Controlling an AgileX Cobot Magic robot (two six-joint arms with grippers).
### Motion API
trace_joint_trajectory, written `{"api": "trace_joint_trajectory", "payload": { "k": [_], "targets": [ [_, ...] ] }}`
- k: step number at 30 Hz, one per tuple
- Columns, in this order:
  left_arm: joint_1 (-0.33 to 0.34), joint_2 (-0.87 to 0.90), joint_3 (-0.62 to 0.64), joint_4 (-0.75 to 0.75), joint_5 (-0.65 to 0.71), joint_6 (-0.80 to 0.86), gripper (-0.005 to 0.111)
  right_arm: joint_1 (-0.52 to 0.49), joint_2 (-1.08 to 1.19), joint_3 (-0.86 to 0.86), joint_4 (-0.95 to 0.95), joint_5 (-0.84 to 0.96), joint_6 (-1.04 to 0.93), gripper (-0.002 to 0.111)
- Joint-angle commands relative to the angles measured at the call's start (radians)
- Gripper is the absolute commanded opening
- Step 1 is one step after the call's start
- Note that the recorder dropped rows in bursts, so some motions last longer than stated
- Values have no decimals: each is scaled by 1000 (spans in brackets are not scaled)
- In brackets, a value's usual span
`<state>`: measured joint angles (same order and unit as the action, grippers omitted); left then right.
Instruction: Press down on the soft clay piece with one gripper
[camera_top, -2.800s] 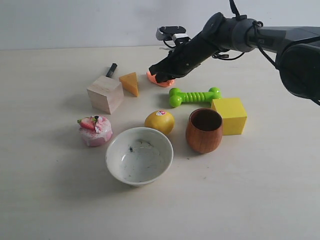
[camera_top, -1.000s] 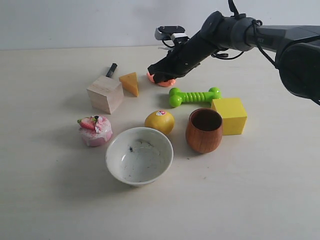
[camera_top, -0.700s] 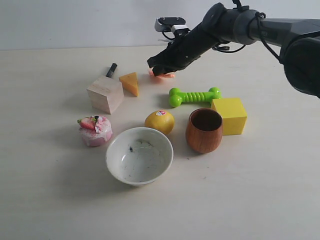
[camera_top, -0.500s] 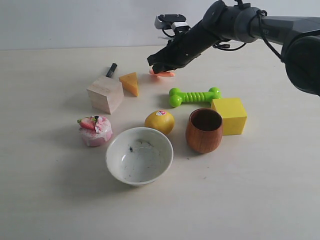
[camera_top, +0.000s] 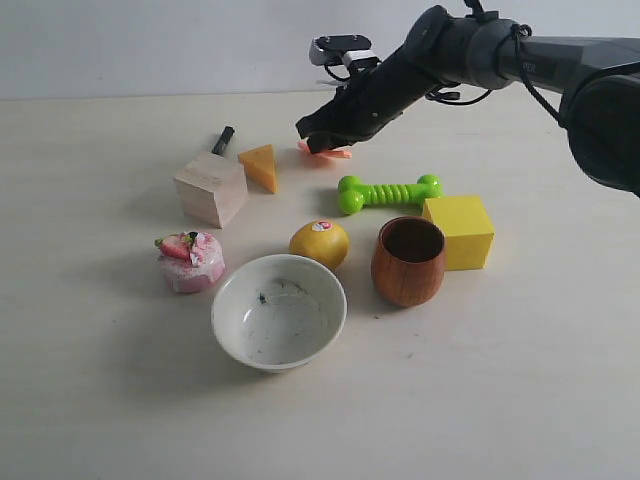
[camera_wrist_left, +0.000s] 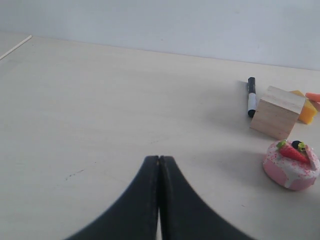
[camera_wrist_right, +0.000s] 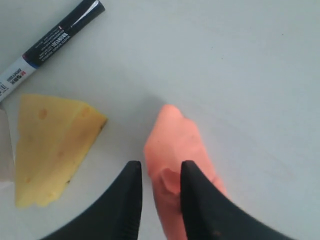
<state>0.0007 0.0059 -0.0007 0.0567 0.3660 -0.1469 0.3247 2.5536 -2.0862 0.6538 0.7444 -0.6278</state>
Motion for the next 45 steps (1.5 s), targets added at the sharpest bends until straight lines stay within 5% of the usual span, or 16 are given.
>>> {"api": "trace_joint_trajectory", "payload": {
  "k": [1,7,14,20,23,29,45],
  "targets": [
    [2,-6,1,-6,-7,-1,0,0,21,5,-10,26,5,27],
    [2,-6,1,-6,-7,-1,0,0,21,5,-8,28,5,25],
    [2,-6,1,-6,-7,-1,0,0,23,5,-34,36,3,2],
    [2,-6,1,-6,-7,-1,0,0,23,5,-36,32,3,2],
    [2,-6,1,-6,-7,-1,0,0,23,5,-32,23,3,9],
    [2,-6,1,-6,-7,-1,0,0,23,5,10,-2,3,45],
    [2,-6,1,-6,-7,-1,0,0,25,5,10,4,42,47]
  ]
}}
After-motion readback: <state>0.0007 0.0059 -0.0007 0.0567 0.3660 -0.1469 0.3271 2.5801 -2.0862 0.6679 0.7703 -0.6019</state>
